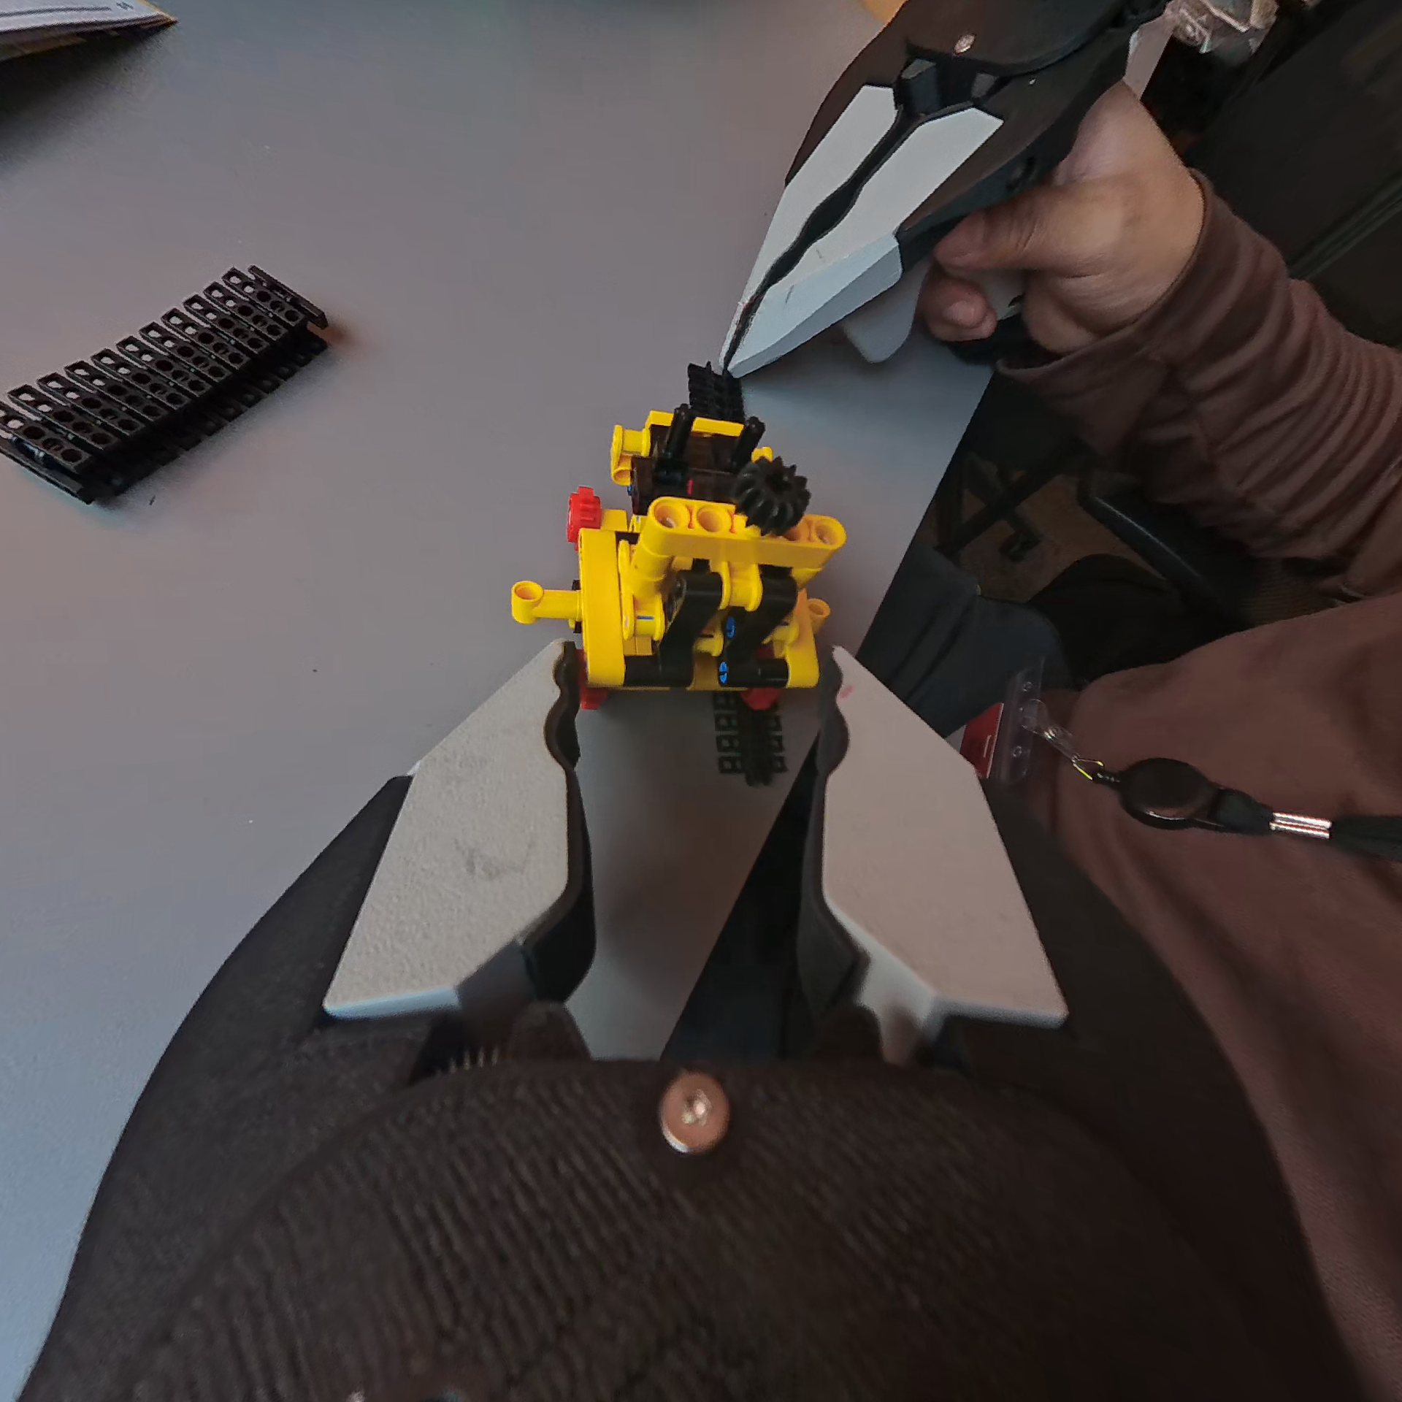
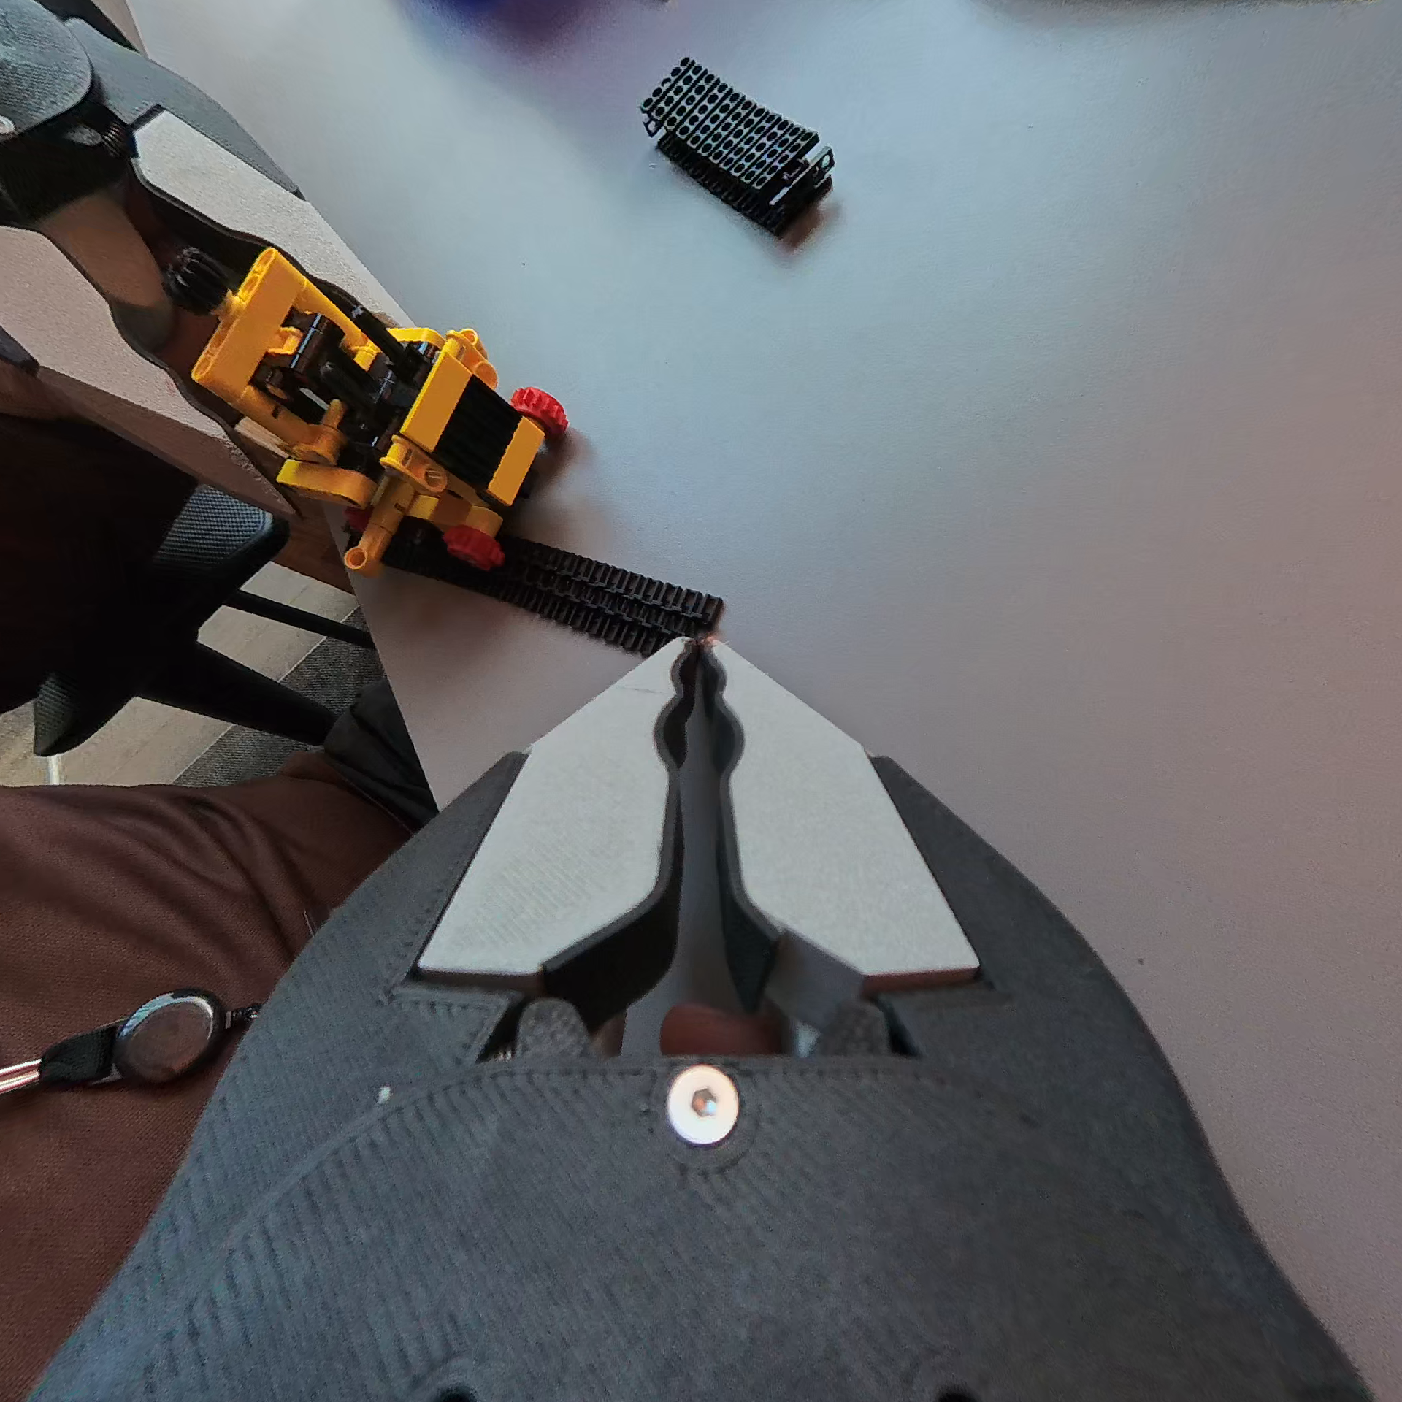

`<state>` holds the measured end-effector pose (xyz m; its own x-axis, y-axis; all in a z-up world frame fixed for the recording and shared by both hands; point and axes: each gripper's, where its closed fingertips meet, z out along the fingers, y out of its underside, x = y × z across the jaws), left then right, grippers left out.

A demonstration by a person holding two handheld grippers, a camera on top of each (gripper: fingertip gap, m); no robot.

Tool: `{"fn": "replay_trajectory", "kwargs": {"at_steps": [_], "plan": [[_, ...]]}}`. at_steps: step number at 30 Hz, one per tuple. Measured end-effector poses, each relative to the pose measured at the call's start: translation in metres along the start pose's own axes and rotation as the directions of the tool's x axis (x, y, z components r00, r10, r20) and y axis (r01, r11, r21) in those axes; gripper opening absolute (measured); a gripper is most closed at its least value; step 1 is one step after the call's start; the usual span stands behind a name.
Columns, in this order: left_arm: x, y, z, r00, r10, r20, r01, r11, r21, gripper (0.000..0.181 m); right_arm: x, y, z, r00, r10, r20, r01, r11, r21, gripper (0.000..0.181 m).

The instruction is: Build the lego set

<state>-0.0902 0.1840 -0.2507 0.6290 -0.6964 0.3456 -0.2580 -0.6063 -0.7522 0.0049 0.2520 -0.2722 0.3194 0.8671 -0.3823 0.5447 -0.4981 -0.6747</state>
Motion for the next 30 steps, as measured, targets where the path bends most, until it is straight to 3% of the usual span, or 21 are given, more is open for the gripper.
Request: {"fn": "replay_trajectory", "kwargs": {"at_steps": [15, 19, 30], "plan": [[0.001, 0.0, 0.0, 1.0, -0.003, 0.005, 0.003, 1.0, 0.0, 0.06, 0.01, -0.004, -0.004, 0.998, -0.003, -0.056, 0.004, 1.0, 0.024, 0.0], [0.001, 0.0, 0.001, 1.0, -0.005, 0.01, 0.005, 1.0, 0.0, 0.061, 0.002, -0.005, 0.0, 0.999, -0.005, -0.043, 0.006, 1.0, 0.023, 0.014], [0.004, 0.004, -0.003, 1.0, 0.0, 0.013, 0.0, 1.0, -0.01, 0.059, -0.001, -0.007, 0.007, 0.993, -0.066, -0.093, 0.067, 0.998, 0.003, 0.006]]}}
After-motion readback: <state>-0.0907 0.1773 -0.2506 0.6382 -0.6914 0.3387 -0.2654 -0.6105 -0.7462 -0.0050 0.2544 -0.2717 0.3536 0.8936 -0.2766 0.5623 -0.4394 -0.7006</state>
